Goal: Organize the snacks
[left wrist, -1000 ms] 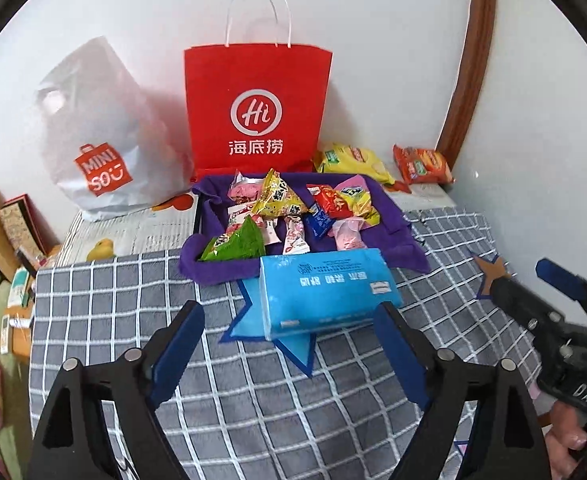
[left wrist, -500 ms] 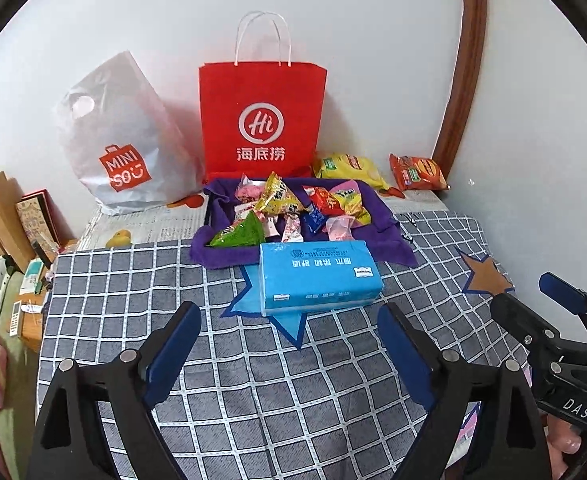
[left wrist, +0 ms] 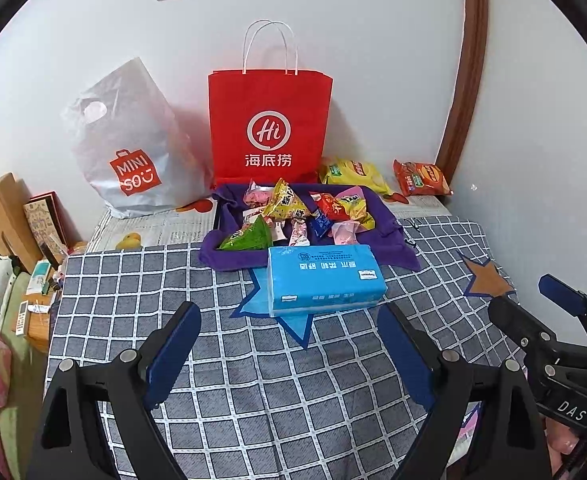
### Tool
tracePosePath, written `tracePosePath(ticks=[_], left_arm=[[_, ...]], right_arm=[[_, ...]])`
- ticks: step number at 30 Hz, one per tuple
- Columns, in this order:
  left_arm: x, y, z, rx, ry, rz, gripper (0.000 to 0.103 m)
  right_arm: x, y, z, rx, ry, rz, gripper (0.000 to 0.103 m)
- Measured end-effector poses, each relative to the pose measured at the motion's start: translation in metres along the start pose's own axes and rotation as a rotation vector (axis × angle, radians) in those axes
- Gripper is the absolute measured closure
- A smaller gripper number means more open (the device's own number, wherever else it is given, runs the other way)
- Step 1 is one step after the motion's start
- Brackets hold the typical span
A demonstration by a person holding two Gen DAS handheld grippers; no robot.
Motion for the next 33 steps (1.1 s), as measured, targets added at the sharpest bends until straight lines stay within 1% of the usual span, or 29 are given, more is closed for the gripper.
tracePosePath(ticks=[21, 33], left_arm=[[-0.003, -0.003, 0.006, -0.008, -0.015, -0.002, 0.014], [-0.002, -0.005, 0.010, -0.020, -0.019, -0.003, 0.014]], right_arm=[[-0.004, 0.002, 0.003, 0.001, 0.002, -0.014, 0.009], [-0.003, -0.006, 0.008, -0.015, -0.008, -0.021, 0.009]])
Point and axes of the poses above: each gripper's, at about its wrist camera, not at the fingertips, and z roughly against the way its jaws point, x to its left, y to its underside, the point moved 4 cm from there along -z, roughly the way its jaws point, and after that the axes turned 9 degrees about y, right-handed, at the moved point
